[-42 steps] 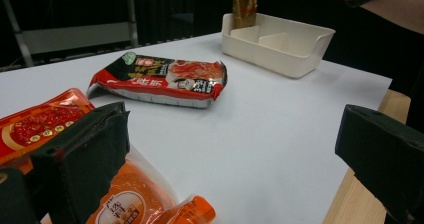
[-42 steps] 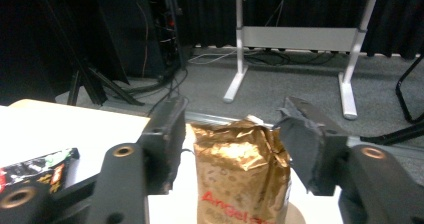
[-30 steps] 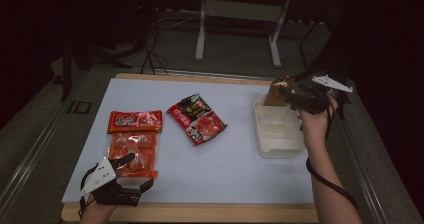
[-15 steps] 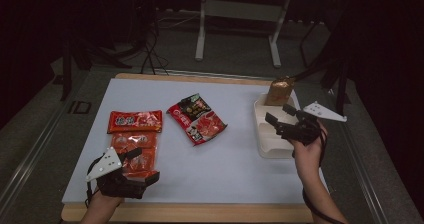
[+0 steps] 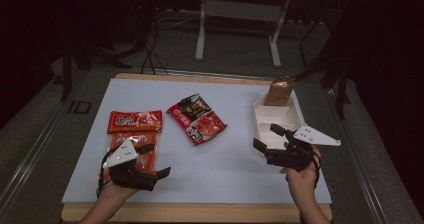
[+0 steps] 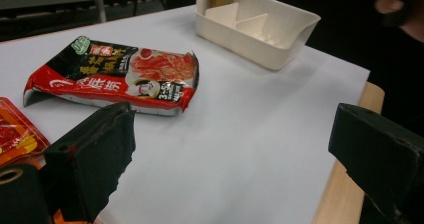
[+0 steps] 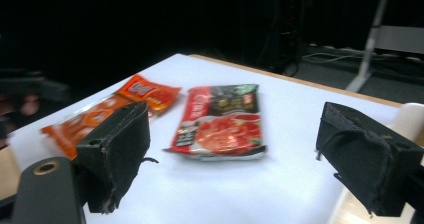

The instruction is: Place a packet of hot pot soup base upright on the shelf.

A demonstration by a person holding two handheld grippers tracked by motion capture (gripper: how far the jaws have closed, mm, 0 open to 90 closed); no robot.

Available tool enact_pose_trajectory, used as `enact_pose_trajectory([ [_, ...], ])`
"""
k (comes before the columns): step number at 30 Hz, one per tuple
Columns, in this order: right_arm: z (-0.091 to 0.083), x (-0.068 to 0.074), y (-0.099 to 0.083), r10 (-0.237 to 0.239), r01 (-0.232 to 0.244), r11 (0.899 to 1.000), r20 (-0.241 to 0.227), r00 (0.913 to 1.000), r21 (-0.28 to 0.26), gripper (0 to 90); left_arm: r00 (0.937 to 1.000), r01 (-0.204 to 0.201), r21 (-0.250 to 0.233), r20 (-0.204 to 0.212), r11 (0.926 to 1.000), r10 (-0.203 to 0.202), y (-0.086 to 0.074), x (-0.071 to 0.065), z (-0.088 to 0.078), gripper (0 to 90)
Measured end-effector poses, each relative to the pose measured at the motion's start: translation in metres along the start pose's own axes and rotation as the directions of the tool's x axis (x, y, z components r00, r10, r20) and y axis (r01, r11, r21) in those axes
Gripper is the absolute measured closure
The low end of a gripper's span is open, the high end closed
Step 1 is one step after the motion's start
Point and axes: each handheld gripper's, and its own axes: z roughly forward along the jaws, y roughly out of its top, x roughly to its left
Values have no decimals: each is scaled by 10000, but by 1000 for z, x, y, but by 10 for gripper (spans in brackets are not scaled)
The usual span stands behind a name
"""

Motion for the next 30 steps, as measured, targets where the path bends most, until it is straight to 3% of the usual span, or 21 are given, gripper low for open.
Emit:
enact_pose_trajectory([
  [2,-3,5,-3,50,-50,10000,-137,9999,19,134,10000,-53,122,37,9999,53,4,0,4,52],
  [3,-7,10,-6,-148,146,9998,-187,9997,-119,136,9999,-110,154,62,9998,109,6,0,6,59],
  [12,-21,16,-15,-225,223,9996,-133,9997,-154,140,9989,-144,123,448,9998,139,22,3,24,159],
  [15,-24,16,-17,-165,165,9998,-42,9999,-125,140,9988,-222,109,443,9997,217,27,5,31,239],
  [17,-26,17,-19,-81,80,9998,-12,10000,-173,142,9977,-221,143,642,9997,212,30,7,36,342],
  [20,-27,18,-20,-275,278,9995,174,9995,-126,142,9975,-218,200,671,9996,204,36,9,46,435],
  [23,-27,18,-20,-340,345,9993,291,9990,-171,141,9977,-293,257,625,9992,277,43,10,57,551],
  [30,-26,12,-23,-234,241,9995,375,9990,-188,142,9996,-175,636,237,9978,160,54,14,89,699],
])
